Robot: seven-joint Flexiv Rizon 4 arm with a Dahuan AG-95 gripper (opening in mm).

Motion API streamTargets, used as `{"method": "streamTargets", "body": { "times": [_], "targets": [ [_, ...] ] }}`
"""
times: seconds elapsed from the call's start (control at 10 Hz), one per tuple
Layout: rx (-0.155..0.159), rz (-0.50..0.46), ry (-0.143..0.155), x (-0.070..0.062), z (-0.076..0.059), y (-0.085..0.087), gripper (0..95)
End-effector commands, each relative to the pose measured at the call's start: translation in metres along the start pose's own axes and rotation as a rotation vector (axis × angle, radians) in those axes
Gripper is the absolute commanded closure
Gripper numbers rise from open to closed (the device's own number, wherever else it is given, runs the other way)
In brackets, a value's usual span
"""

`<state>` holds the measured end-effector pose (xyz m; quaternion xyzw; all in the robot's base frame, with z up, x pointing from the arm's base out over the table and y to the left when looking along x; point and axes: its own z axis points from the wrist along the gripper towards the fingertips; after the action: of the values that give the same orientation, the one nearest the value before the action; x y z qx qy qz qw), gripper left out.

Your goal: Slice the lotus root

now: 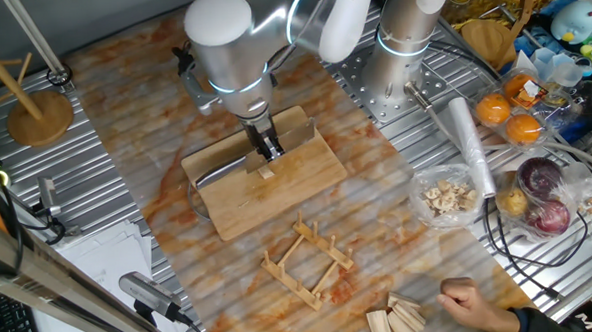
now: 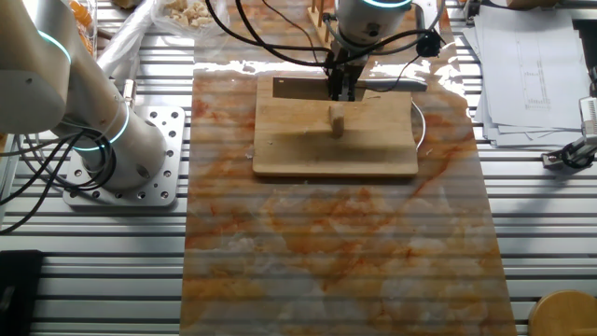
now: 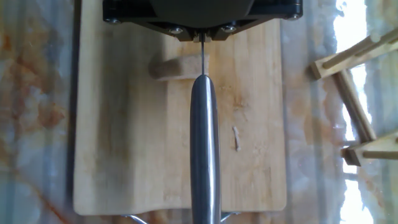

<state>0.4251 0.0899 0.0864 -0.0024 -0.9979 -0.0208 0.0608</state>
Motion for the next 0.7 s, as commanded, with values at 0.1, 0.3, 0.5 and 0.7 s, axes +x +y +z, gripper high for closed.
{"method": "streamTargets", "body": {
  "times": [0.1, 0.3, 0.5, 0.7],
  "targets": [
    [-0.002, 0.001, 0.0, 0.001, 0.002, -0.001, 95.0],
    [0.0, 0.001, -0.003, 0.002, 0.006, -0.001, 95.0],
    [-0.002, 0.0, -0.004, 0.003, 0.008, -0.001, 95.0],
    [-0.002, -0.003, -0.006, 0.003, 0.013, -0.002, 95.0]
  ]
}}
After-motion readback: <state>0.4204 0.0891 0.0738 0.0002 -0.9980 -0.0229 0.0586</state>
